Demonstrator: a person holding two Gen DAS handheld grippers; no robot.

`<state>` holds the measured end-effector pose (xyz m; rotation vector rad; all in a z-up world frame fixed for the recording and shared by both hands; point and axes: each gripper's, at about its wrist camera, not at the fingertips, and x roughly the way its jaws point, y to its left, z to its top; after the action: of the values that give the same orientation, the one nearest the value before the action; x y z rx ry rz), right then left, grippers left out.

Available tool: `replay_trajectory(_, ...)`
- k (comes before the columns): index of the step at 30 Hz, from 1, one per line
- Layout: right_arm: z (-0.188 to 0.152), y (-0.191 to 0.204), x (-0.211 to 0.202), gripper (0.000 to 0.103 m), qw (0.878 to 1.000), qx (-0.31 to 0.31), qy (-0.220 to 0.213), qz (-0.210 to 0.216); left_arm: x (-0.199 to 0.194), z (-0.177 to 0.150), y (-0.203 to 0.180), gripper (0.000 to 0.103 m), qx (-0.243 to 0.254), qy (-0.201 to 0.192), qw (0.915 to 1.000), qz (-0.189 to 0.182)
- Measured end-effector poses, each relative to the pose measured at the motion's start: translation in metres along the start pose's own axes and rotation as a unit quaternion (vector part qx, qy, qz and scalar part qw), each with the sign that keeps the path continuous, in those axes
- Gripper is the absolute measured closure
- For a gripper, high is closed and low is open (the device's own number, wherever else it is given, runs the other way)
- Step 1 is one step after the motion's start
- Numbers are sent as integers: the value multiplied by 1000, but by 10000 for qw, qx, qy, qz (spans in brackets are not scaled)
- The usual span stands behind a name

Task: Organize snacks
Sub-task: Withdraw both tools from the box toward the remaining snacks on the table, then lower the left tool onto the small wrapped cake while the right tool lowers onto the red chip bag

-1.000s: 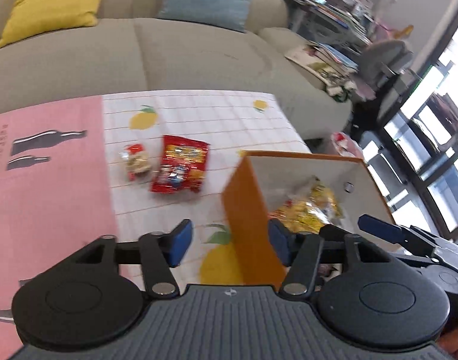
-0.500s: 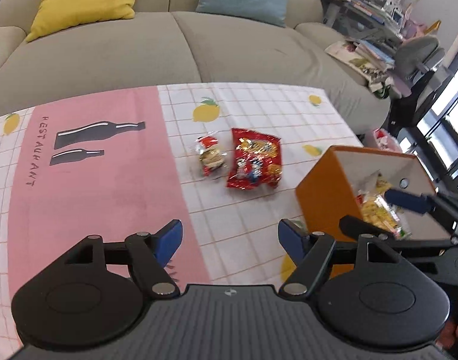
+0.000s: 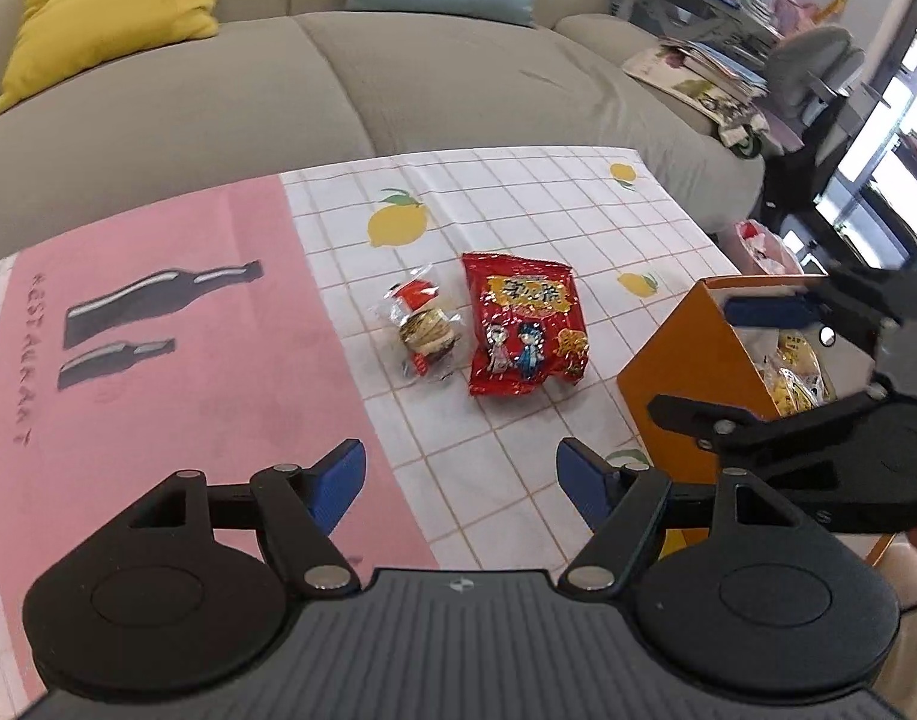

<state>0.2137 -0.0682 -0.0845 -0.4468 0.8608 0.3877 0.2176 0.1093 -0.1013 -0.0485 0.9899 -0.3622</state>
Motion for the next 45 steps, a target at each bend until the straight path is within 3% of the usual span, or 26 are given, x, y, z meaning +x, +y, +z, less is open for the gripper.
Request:
replay_trajectory(5,20,-7,27,31,9991,-246,315,124,20,15,4,21,185,19,9998,45)
replay_trajectory(15,42,-8,76,29,9955,-542,744,203,67,47,26,20,-591,25,9981,188)
replay_trajectory(20,52,-16,99,26,9945,-56,1026,222,94,53,38,20,-976,277,9942,358)
replay_trajectory(27,53,-27,118,24,9906,496,1246,277,119,53,44,21,-1338,433,9899,182)
replay_trajectory(30,53,-30,123,17,9893,692,1264,228,129,51,42,26,-1378,497,9891,141)
replay_trajectory(37,54,-34,133,12,9841,1056,1413,213,125,52,37,45,-1168,347,9924,166)
replay_trajectory(45,55,-28,147,6,9770,1486,1523,163,107,45,63,48,-1464,386,9870,540)
